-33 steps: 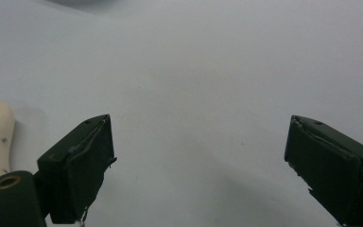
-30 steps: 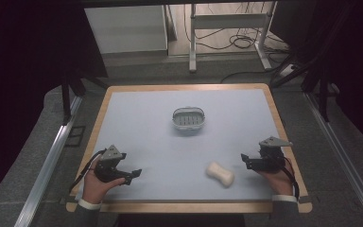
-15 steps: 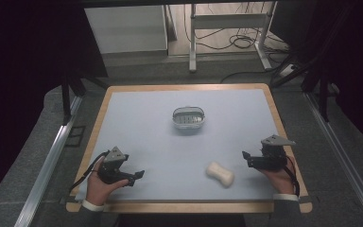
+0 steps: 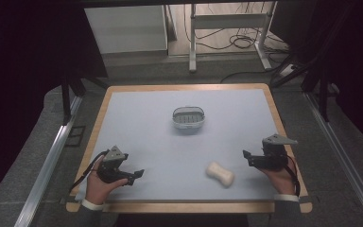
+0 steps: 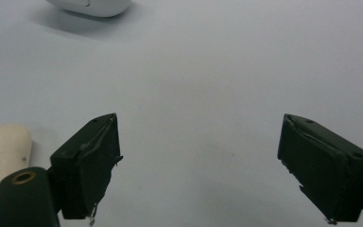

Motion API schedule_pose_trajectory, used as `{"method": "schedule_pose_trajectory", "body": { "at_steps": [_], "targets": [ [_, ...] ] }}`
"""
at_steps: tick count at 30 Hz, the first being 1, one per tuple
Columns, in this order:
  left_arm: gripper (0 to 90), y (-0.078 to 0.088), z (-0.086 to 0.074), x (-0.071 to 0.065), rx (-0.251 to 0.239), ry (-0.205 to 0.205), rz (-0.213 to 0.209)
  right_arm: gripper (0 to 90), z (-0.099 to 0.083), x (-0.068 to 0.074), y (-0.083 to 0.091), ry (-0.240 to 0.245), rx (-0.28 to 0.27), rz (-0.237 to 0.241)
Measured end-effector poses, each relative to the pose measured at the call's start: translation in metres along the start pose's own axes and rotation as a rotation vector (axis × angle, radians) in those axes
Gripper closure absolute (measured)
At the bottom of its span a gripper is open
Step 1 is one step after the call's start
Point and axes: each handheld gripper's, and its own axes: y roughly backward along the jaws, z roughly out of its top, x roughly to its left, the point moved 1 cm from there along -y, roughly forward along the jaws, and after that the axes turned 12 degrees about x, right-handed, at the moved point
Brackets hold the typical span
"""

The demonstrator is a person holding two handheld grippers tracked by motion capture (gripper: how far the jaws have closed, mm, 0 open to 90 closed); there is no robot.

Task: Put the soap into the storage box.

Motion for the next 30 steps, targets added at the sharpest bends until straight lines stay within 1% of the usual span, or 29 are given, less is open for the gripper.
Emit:
{"method": "schedule_pose_trajectory", "body": {
  "at_steps": [1,3,6,8,9,11,12,15,16,18,21,22,26,28,30],
  "targets": [
    [7.3,0.002,0.0,0.0,-0.005,0.002,0.001,15.3,0.001,0.001,0.001,0.001,0.011,-0.01],
    [7.3,0.003,-0.001,0.0,-0.012,0.005,-0.002,16.0,0.003,0.003,0.002,0.002,0.012,-0.008],
    [7.4,0.006,-0.001,0.001,-0.021,0.009,-0.002,16.7,0.009,0.005,0.003,-0.003,0.011,0.031],
    [7.4,0.007,-0.001,0.001,-0.021,0.01,-0.004,16.7,0.01,0.005,0.003,0.0,0.011,0.04],
    [7.3,0.007,-0.002,0.001,-0.024,0.011,-0.005,16.6,0.013,0.005,0.001,0.012,0.026,0.041],
    [7.4,0.008,-0.002,0.001,-0.025,0.011,-0.007,16.6,0.016,0.006,0.001,0.015,0.031,0.047],
    [7.5,0.008,-0.002,0.001,-0.027,0.011,-0.008,16.6,0.021,0.009,0.003,0.029,0.031,0.06],
    [7.5,0.009,-0.002,0.001,-0.032,0.012,-0.01,16.6,0.031,0.014,0.01,0.052,0.029,0.065],
    [7.5,0.009,-0.002,0.001,-0.032,0.012,-0.01,16.6,0.031,0.014,0.01,0.052,0.029,0.065],
    [7.4,0.008,-0.002,0.0,-0.027,0.011,-0.013,16.6,0.038,0.017,0.015,0.067,0.045,0.079],
    [7.4,0.007,-0.002,0.0,-0.024,0.01,-0.013,16.8,0.04,0.018,0.016,0.076,0.062,0.077],
    [7.4,0.007,-0.002,0.0,-0.023,0.01,-0.012,17.0,0.042,0.018,0.017,0.09,0.079,0.072],
    [7.4,0.007,-0.002,0.0,-0.023,0.012,-0.011,17.3,0.044,0.02,0.019,0.108,0.085,0.077],
    [7.4,0.007,-0.002,0.0,-0.021,0.01,-0.01,17.5,0.046,0.022,0.021,0.124,0.097,0.082],
    [7.4,0.007,-0.002,0.0,-0.02,0.008,-0.01,18.0,0.046,0.023,0.021,0.126,0.106,0.083]
  ]
}}
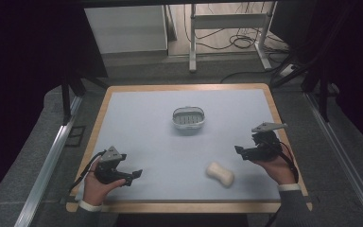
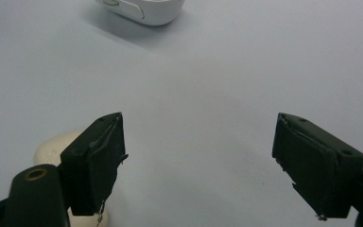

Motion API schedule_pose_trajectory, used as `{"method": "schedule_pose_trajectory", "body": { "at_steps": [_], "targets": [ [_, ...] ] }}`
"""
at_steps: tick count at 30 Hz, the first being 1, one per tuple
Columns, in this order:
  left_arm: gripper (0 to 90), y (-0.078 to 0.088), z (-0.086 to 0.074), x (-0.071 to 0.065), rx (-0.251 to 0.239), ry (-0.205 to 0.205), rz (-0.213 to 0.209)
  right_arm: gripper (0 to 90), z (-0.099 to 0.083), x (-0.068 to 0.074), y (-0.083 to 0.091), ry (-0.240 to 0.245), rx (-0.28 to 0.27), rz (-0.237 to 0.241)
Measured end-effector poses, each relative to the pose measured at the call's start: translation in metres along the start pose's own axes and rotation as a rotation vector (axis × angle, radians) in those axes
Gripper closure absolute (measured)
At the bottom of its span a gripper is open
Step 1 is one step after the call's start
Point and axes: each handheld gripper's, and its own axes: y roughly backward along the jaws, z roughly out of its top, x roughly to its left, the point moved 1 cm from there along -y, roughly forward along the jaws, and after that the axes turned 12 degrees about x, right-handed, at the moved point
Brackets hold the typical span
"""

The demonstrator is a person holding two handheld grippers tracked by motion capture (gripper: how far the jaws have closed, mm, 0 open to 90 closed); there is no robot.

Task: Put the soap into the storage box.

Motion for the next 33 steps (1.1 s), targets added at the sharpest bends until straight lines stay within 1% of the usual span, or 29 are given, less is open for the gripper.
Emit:
{"method": "schedule_pose_trajectory", "body": {
  "at_steps": [4,6,10,14,16,18,21,27,30,31,33],
  "targets": [
    [7.4,0.0,0.0,0.0,-0.001,0.0,0.0,19.1,0.0,0.001,0.0,0.003,0.005,0.017],
    [7.4,0.001,0.0,0.0,0.0,-0.002,0.0,19.3,0.0,0.003,-0.001,0.013,0.024,0.028],
    [7.4,0.003,-0.001,0.001,-0.001,-0.004,0.004,19.5,0.002,0.01,-0.001,0.034,0.045,0.032],
    [7.4,0.004,-0.001,0.002,-0.01,-0.001,0.004,20.2,0.004,0.018,-0.003,0.059,0.08,0.037],
    [7.4,0.004,-0.001,0.002,-0.008,-0.002,0.007,20.4,0.005,0.021,-0.004,0.062,0.091,0.041],
    [7.3,0.004,-0.001,0.002,-0.007,-0.003,0.006,20.4,0.005,0.022,-0.005,0.051,0.099,0.029],
    [7.3,0.002,-0.001,0.001,-0.005,-0.004,0.004,22.6,0.007,0.027,-0.008,0.056,0.131,0.043],
    [7.3,0.002,-0.001,0.001,-0.004,-0.005,0.004,24.1,0.01,0.041,-0.014,0.107,0.19,0.068],
    [7.3,0.001,-0.001,0.001,0.0,-0.005,0.003,25.7,0.011,0.048,-0.018,0.118,0.215,0.101],
    [7.3,0.001,-0.001,0.001,0.0,-0.005,0.003,25.7,0.011,0.048,-0.018,0.118,0.215,0.101],
    [7.3,0.001,-0.001,0.001,0.003,-0.007,0.003,26.3,0.011,0.053,-0.02,0.136,0.23,0.097]
  ]
}}
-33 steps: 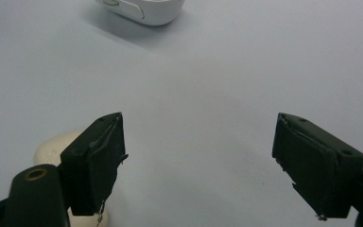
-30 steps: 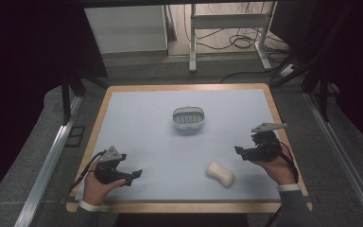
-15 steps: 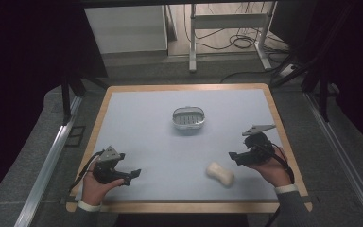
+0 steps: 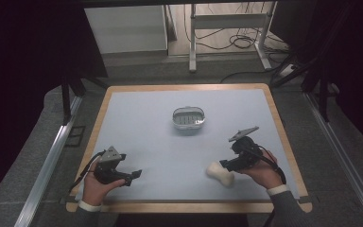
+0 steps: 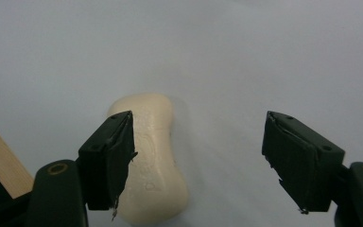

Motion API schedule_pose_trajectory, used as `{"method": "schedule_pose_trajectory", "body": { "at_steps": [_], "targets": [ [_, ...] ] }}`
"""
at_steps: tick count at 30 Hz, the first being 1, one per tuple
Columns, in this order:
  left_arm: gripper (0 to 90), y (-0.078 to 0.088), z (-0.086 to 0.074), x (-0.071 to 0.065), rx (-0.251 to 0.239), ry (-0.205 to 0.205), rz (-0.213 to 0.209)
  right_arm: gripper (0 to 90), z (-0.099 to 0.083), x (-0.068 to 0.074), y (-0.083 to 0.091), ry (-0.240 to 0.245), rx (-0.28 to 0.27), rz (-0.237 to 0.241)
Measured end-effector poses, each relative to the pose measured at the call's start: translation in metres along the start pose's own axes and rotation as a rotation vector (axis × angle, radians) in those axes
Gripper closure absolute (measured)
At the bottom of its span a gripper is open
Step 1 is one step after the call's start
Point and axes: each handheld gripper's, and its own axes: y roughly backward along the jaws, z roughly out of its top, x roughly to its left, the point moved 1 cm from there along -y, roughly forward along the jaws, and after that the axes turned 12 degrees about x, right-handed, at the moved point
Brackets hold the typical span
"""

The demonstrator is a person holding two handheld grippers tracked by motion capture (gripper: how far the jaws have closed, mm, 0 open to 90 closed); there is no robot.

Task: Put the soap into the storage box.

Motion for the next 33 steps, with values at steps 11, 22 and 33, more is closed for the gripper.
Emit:
{"method": "schedule_pose_trajectory", "body": {
  "at_steps": [11,22,33],
  "targets": [
    [7.3,-0.001,0.0,-0.001,0.005,-0.002,-0.002,30.9,0.003,0.014,-0.016,0.047,0.098,0.027],
    [7.2,-0.002,0.0,-0.001,0.01,-0.006,0.001,33.5,0.006,0.026,-0.033,0.095,0.193,0.026],
    [7.1,-0.003,0.0,0.0,0.015,-0.009,0.0,39.6,0.011,0.033,-0.049,0.117,0.307,0.013]
  ]
}}
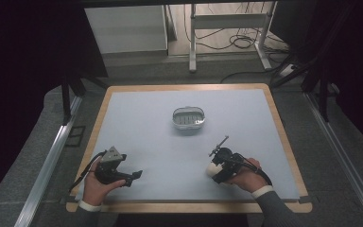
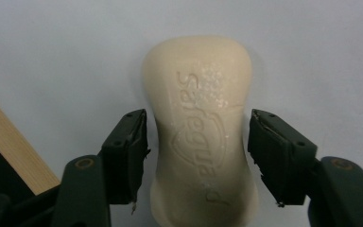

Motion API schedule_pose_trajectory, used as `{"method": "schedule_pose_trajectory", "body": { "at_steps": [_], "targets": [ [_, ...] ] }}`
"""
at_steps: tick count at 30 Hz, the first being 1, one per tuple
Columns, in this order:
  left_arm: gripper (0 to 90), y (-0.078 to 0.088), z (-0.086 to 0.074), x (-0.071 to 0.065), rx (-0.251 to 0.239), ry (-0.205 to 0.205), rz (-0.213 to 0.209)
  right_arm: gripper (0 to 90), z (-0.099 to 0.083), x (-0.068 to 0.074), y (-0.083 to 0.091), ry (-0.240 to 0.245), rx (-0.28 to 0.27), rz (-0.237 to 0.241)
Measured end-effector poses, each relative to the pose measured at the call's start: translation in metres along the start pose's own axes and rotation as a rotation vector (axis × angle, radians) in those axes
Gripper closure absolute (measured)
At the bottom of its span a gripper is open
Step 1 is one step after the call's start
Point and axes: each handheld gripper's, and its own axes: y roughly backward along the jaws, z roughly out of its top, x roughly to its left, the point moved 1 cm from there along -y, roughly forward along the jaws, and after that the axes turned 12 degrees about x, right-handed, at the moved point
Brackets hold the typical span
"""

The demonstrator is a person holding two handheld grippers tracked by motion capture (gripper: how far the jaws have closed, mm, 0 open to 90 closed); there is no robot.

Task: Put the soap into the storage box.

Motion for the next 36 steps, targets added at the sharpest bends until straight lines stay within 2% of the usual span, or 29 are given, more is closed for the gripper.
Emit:
{"method": "schedule_pose_trajectory", "body": {
  "at_steps": [2,3,9,11,19,26,29,30,36],
  "targets": [
    [7.1,0.0,0.0,0.0,0.001,-0.001,0.0,40.9,0.001,0.0,-0.001,0.002,0.011,0.0],
    [7.1,0.0,0.0,0.0,-0.001,-0.001,0.0,46.8,0.002,0.0,-0.002,0.0,0.023,-0.003],
    [7.1,0.002,0.0,0.001,-0.004,-0.001,0.002,49.6,0.004,0.002,-0.001,0.015,0.038,-0.023],
    [7.1,0.002,0.0,0.001,-0.004,-0.001,0.003,49.6,0.004,0.001,0.0,0.017,0.042,-0.009],
    [7.3,0.003,0.0,0.001,-0.012,-0.002,0.007,49.7,0.004,-0.007,0.014,0.009,-0.007,-0.034],
    [7.3,0.003,0.0,0.001,-0.011,-0.004,0.007,49.7,0.003,-0.018,0.027,0.009,-0.031,-0.029],
    [7.3,0.002,0.0,0.001,-0.008,-0.004,0.006,49.7,0.003,-0.02,0.031,0.004,-0.045,-0.039],
    [7.3,0.002,0.0,0.001,-0.007,-0.005,0.006,49.8,0.004,-0.023,0.035,0.003,-0.06,-0.059],
    [7.2,0.002,0.0,0.001,-0.006,-0.006,0.007,49.8,0.009,-0.032,0.04,0.01,-0.061,-0.063]
  ]
}}
